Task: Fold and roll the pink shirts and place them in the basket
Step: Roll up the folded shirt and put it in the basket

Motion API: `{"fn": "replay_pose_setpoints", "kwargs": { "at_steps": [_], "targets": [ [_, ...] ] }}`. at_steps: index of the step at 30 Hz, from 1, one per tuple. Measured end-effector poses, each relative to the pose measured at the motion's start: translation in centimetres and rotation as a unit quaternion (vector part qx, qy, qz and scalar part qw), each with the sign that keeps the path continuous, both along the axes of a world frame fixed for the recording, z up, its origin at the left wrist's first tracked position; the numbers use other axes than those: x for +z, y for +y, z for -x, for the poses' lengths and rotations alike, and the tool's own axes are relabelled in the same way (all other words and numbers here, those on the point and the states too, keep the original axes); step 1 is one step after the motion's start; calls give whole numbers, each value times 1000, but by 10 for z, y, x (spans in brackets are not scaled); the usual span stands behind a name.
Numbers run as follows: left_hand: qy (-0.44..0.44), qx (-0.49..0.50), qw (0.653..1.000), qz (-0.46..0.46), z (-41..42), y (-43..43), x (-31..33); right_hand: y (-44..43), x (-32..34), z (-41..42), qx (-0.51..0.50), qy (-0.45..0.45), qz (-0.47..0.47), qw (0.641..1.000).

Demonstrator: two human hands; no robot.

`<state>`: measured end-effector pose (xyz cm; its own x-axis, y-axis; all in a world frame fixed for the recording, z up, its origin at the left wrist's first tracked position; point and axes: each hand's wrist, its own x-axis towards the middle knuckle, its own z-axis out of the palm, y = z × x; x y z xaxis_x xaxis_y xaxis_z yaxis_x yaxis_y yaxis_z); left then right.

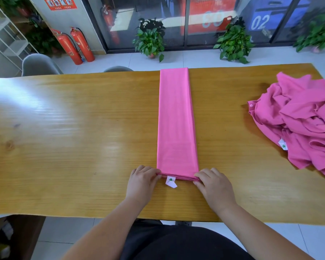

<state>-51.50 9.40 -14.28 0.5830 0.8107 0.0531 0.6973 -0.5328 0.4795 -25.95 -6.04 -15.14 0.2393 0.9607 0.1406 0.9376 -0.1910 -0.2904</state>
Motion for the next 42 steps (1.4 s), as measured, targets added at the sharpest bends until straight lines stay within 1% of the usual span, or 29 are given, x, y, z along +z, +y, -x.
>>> {"fn": "replay_pose_setpoints", "kwargs": {
  "at_steps": [4,8,9,12,14,16,17,18,20,23,26,30,33,35,37,39,42],
  "targets": [
    [-2,31,998,51,-5,4,4,9,6,0,-58,52,-2,997],
    [-33,102,981,161,-14,9,10,18,16,3,-94,91,26,991],
    [-30,112,979,169,-17,9,10,20,17,3,-100,90,31,990],
    [11,102,988,120,-20,9,5,23,15,-1,-102,60,11,993],
    [24,68,996,52,-21,9,6,23,8,-4,-53,9,-24,998],
    [52,-28,998,-36,-21,10,5,21,0,-5,15,-52,-54,997],
    [65,-80,992,-78,-18,11,2,20,-3,-5,44,-77,-67,994],
    [68,-112,986,-100,-16,12,-2,18,-6,-6,64,-95,-76,990],
    [58,-121,985,-107,-9,12,-5,12,-11,-9,87,-116,-92,985],
    [35,-121,986,-106,1,9,-6,3,-15,-15,114,-115,-90,983],
    [30,-132,989,-60,10,9,-3,-1,-17,-17,108,-85,-73,988],
    [19,-88,996,4,3,12,2,8,-15,-16,79,-62,-79,992],
    [11,-65,997,35,-6,18,5,13,-12,-18,87,-58,-84,991],
    [9,-51,997,50,-7,22,4,15,-11,-18,79,-37,-75,993],
    [-13,-30,997,68,-8,23,5,18,-8,-15,42,0,-66,997],
    [-42,17,992,118,-12,24,9,24,-1,-11,-6,38,-54,998],
    [-60,74,979,180,-20,32,14,35,7,-12,-65,88,-8,994]
  ]
}}
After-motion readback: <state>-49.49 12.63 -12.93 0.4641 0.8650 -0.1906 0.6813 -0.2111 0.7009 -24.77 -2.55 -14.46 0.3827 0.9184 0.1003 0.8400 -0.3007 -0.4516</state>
